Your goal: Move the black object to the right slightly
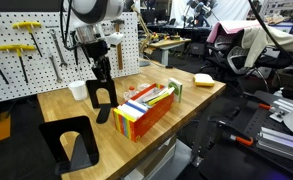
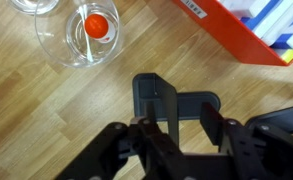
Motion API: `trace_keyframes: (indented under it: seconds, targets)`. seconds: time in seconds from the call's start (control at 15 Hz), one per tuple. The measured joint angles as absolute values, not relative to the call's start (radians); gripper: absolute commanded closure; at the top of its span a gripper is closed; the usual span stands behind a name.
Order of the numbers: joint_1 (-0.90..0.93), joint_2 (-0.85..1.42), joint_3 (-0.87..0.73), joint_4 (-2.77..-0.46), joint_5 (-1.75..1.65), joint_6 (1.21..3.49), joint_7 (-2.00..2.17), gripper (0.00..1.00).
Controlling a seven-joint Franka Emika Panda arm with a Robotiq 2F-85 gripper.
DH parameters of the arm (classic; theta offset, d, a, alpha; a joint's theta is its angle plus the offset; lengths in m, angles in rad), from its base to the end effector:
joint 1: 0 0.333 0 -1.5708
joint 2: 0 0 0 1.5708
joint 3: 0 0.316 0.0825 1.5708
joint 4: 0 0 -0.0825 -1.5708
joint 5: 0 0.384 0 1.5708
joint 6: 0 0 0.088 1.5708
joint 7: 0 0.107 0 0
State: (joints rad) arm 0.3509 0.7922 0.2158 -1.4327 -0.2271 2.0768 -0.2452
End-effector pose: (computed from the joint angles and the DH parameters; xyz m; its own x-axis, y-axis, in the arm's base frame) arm 0.6200 0.3486 0.2182 0.6298 0.7656 -0.1309 0.7721 -0.6355 -0.0022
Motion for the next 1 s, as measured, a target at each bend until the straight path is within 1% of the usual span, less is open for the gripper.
trace_keyframes:
  seconds: [0.13,0.2,0.67,1.0]
  targets:
    - [0.351,0.776,0.219,-1.437,-0.221,2.082,-0.227,0.03]
    - [0.351,0.762,0.221,-1.442,-0.214,2.085,-0.217,0.01]
    - [0.353,0.606,0.255,-1.54,-0.091,2.114,-0.166,0.0]
    - [0.354,0.628,0.25,-1.533,-0.092,2.116,-0.166,0.0]
